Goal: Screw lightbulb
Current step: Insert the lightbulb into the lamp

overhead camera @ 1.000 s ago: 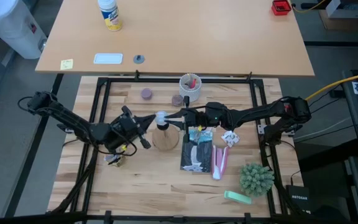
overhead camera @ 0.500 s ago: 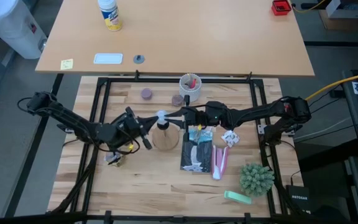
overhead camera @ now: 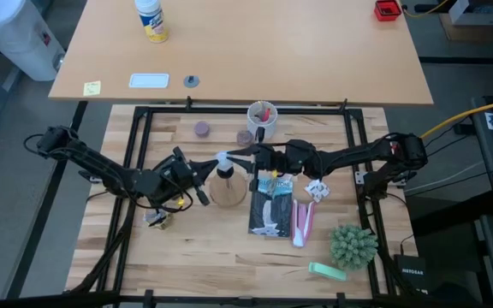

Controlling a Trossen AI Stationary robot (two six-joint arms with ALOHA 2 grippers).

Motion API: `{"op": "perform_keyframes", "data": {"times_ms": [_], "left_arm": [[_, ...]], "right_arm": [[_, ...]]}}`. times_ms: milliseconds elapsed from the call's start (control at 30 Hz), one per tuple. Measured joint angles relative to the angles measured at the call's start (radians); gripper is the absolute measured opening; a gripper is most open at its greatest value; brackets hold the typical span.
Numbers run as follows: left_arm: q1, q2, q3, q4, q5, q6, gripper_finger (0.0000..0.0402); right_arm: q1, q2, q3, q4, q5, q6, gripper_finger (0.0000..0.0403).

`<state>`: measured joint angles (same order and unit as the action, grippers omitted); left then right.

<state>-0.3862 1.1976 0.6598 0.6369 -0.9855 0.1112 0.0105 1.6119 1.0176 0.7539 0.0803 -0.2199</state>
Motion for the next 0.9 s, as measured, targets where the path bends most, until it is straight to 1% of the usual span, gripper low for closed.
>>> {"op": "perform_keyframes", "data": {"times_ms": [233, 633, 900], "left_arm": [[0.000, 0.000, -0.001, 0.000, 0.000, -0.002, 0.0001], [0.000, 0.001, -0.002, 0.006, -0.002, 0.000, 0.0001], [-0.021, 0.003, -0.004, 0.111, -0.007, 0.110, 0.0001]], "right_arm": [[-0.018, -0.001, 0.000, -0.031, 0.007, -0.014, 0.0062], [-0.018, -0.004, 0.003, -0.069, 0.006, 0.007, 0.0062], [-0.018, -0.004, 0.003, -0.074, 0.006, 0.007, 0.0062]]}}
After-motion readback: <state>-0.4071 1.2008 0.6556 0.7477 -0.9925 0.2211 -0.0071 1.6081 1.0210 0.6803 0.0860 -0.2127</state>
